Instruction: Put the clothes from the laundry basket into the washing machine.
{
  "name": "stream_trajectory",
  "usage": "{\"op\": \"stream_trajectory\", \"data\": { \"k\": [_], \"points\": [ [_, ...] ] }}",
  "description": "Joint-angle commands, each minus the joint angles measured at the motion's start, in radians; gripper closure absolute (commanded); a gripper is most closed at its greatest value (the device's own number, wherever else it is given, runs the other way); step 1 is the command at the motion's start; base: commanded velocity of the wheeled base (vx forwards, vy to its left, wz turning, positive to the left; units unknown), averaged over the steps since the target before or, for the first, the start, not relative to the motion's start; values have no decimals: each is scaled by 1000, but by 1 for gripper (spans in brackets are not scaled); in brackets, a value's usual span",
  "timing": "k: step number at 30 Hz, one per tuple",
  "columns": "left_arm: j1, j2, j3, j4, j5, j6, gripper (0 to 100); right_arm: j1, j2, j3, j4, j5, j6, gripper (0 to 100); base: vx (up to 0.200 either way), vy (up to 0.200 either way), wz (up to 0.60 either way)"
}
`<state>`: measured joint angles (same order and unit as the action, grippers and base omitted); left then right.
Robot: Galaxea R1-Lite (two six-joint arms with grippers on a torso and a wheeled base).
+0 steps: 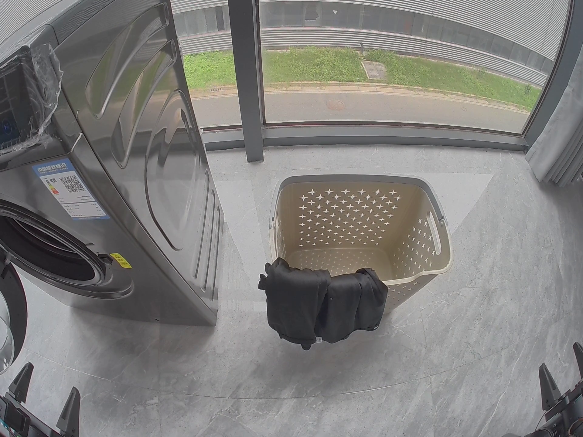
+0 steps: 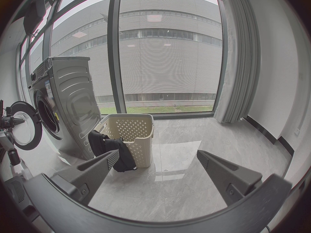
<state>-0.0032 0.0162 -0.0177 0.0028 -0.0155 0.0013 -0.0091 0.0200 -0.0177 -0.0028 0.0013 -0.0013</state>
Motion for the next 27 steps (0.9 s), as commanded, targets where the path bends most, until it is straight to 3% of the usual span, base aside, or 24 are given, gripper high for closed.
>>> {"op": "stream_trajectory", "data": {
  "k": [1, 9, 10, 13, 16, 19, 20, 21, 25, 27],
  "points": [
    [0, -15, 15, 0, 0, -1, 0, 0, 1, 16, 3, 2, -2, 0, 0, 0, 0],
    [0, -15, 15, 0, 0, -6, 0, -2, -6, 8, -14, 3, 6, 0, 0, 0, 0],
    [0, -15, 15, 0, 0, -4, 0, 0, -14, -24, -48, 6, 3, 0, 0, 0, 0],
    [0, -15, 15, 0, 0, -1, 0, 8, 121, -272, -92, 20, 10, 0, 0, 0, 0],
    [0, -15, 15, 0, 0, -1, 0, 24, 339, -335, -62, 45, 14, 0, 0, 0, 0],
    [0, -15, 15, 0, 0, -1, 0, 112, 656, -335, -135, 98, 58, 0, 0, 0, 0],
    [0, -15, 15, 0, 0, -1, 0, 117, 672, -337, -141, 98, 61, 0, 0, 0, 0],
    [0, -15, 15, 0, 0, -4, 0, 169, 828, -338, -224, 98, 90, 0, 0, 0, 0],
    [0, -15, 15, 0, 0, -4, 0, 294, 1107, -334, -451, 82, 150, 0, 0, 0, 0],
    [0, -15, 15, 0, 0, -4, 0, 345, 1196, -337, -539, 48, 165, 0, 0, 0, 0]
  ]
}}
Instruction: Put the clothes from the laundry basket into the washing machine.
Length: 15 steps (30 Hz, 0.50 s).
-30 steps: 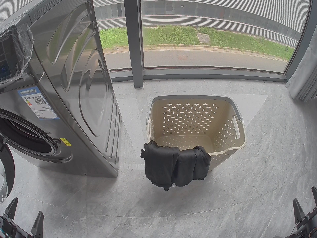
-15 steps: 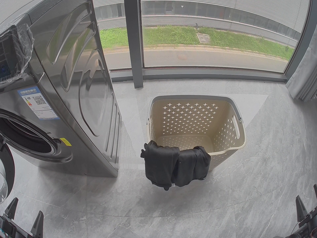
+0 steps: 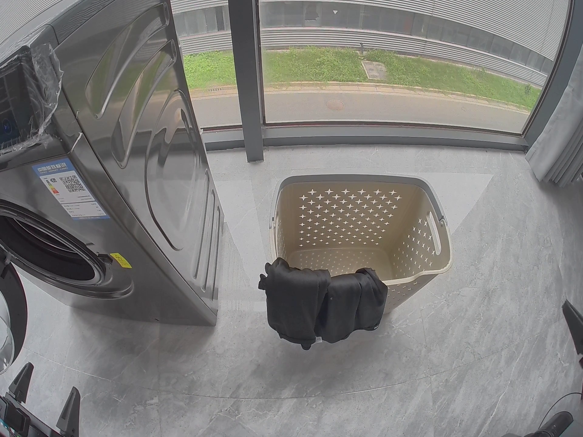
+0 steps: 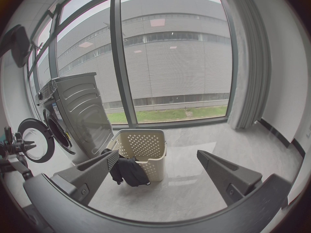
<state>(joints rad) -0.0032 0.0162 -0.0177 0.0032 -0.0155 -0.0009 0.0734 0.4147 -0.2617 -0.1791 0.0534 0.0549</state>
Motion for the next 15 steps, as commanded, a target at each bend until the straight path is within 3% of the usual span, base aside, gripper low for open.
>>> {"op": "stream_trajectory", "data": {
  "k": [1, 3, 4, 5, 10, 15],
  "points": [
    [0, -15, 15, 0, 0, -1, 0, 286, 831, -100, -387, -24, 111, 0, 0, 0, 0],
    [0, -15, 15, 0, 0, 1, 0, 324, 894, -128, -405, -67, 115, 0, 0, 0, 0],
    [0, -15, 15, 0, 0, 1, 0, 324, 894, -128, -405, -67, 115, 0, 0, 0, 0],
    [0, -15, 15, 0, 0, 1, 0, 359, 958, -171, -405, -98, 134, 0, 0, 0, 0],
    [0, -15, 15, 0, 0, -2, 0, 422, 1089, -260, -404, -161, 169, 0, 0, 0, 0],
    [0, -15, 15, 0, 0, -5, 0, 437, 1190, -314, -405, -181, 171, 0, 0, 0, 0]
  ]
}}
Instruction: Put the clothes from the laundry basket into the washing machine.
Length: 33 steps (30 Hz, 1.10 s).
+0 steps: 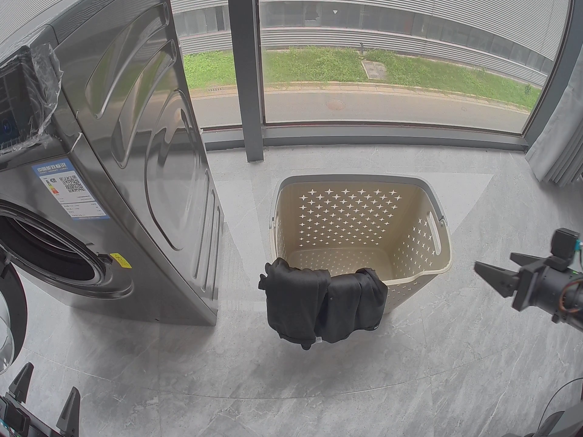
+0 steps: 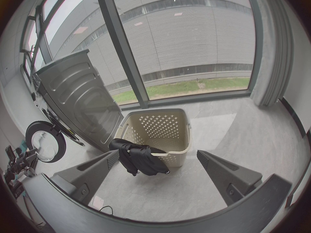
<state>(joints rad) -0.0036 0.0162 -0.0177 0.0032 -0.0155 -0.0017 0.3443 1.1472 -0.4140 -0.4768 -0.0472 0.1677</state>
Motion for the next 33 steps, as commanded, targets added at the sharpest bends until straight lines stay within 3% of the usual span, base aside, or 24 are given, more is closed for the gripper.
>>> {"op": "stream_trajectory", "data": {
  "k": [1, 13, 27, 29, 33],
  "points": [
    [1, -15, 15, 0, 0, -4, 0, 168, 494, -177, -111, -80, 59, 0, 0, 0, 0],
    [1, -15, 15, 0, 6, -12, 0, 206, 690, -304, -108, -106, 84, 0, 0, 0, 0],
    [1, -15, 15, 0, 8, -14, 0, 229, 727, -272, -66, -117, 108, 0, 0, 0, 0],
    [-1, -15, 15, 0, 6, -12, 0, 252, 729, -276, -28, -118, 136, 0, 0, 0, 0],
    [1, -15, 15, 0, 6, -12, 0, 260, 770, -292, -28, -134, 144, 0, 0, 0, 0]
  ]
}}
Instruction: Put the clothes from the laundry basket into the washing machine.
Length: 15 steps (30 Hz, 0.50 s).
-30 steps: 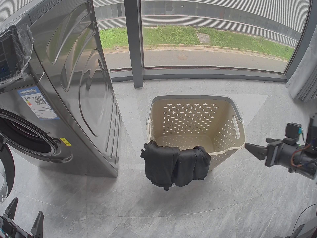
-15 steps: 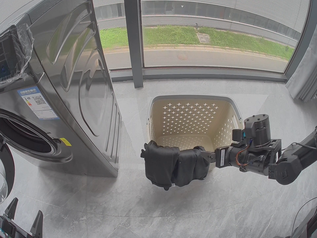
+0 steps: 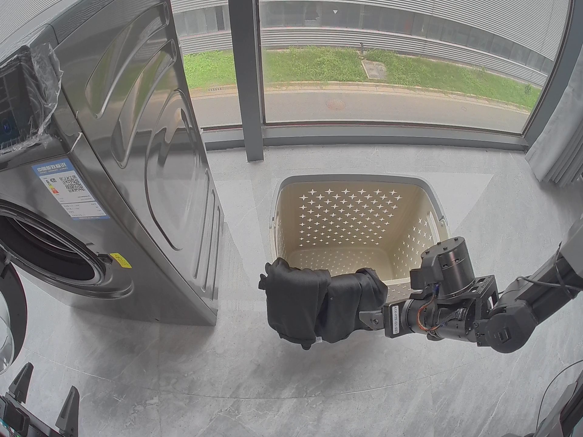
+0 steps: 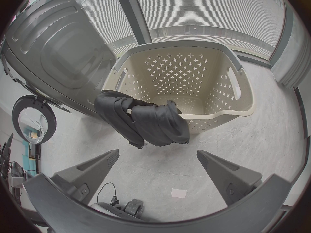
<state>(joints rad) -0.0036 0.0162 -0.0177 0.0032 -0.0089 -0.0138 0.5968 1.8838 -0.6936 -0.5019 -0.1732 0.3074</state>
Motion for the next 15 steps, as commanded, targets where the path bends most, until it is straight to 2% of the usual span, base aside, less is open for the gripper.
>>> {"op": "stream_trajectory", "data": {
  "k": [1, 10, 15],
  "points": [
    [1, -15, 15, 0, 0, 0, 0, 6, 52, -18, -3, -8, 7, 0, 0, 0, 0],
    [-1, -15, 15, 0, 0, 0, 0, 9, 158, -93, 0, -12, 39, 0, 0, 0, 0],
    [-1, -15, 15, 0, 0, 0, 0, 1, 219, -167, 3, -12, 76, 0, 0, 0, 0]
  ]
}}
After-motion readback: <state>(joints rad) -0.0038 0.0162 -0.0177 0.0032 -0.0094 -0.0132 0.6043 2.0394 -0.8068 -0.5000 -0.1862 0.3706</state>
